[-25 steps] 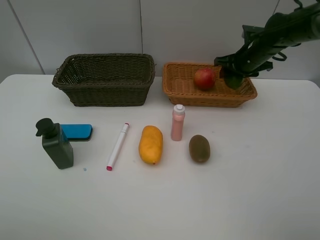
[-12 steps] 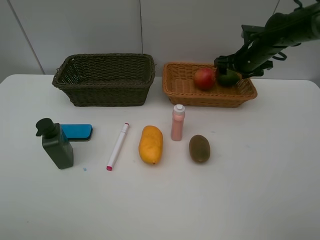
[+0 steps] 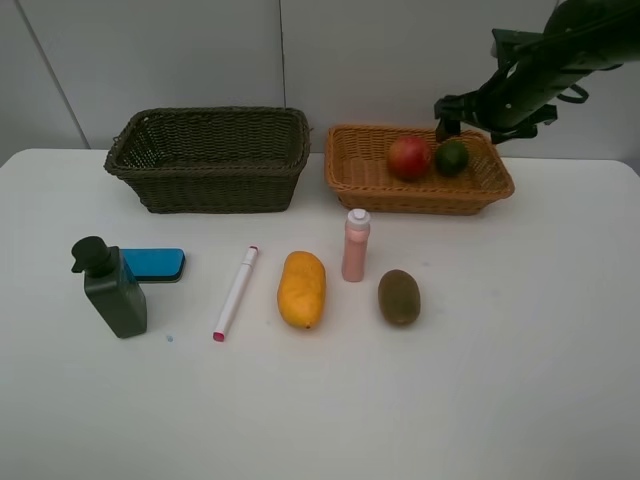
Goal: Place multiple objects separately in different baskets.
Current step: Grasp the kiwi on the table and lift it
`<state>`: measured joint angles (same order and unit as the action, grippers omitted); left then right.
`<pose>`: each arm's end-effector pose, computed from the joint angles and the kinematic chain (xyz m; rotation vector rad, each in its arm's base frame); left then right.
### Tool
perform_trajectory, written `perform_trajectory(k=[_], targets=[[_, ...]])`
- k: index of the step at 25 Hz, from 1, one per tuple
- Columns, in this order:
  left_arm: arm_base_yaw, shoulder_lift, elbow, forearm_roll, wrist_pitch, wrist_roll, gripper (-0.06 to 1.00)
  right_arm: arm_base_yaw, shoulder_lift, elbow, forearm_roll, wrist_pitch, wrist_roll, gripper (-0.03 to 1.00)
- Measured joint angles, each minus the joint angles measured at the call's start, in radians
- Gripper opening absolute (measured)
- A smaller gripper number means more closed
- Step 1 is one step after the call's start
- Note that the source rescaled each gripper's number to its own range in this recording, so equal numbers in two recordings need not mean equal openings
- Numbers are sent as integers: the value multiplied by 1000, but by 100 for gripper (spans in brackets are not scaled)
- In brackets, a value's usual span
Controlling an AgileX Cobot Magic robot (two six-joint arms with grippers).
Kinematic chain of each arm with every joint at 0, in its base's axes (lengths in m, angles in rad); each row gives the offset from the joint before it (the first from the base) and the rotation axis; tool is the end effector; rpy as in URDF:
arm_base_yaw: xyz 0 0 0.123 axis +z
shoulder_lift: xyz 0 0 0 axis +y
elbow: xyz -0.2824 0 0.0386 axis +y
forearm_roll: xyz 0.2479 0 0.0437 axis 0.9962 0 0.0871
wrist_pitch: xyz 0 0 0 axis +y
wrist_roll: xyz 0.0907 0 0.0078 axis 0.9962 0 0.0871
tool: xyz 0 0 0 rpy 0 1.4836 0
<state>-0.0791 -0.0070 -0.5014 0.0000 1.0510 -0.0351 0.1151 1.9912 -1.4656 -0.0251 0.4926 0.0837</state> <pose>-0.0057 0.0004 0.2783 0.0446 2.0265 -0.0722 0.4383 0.0496 0.2054 -0.0620 2.5018 0.0584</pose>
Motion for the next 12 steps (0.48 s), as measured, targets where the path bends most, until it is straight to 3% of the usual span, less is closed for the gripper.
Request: perform_trajectory(k=[7, 12], targets=[[0, 0, 0, 0, 0, 0, 100, 42, -83, 16, -36, 105, 3, 100], [0, 0, 0, 0, 0, 0, 100, 44, -196, 189, -12, 51, 4, 100]])
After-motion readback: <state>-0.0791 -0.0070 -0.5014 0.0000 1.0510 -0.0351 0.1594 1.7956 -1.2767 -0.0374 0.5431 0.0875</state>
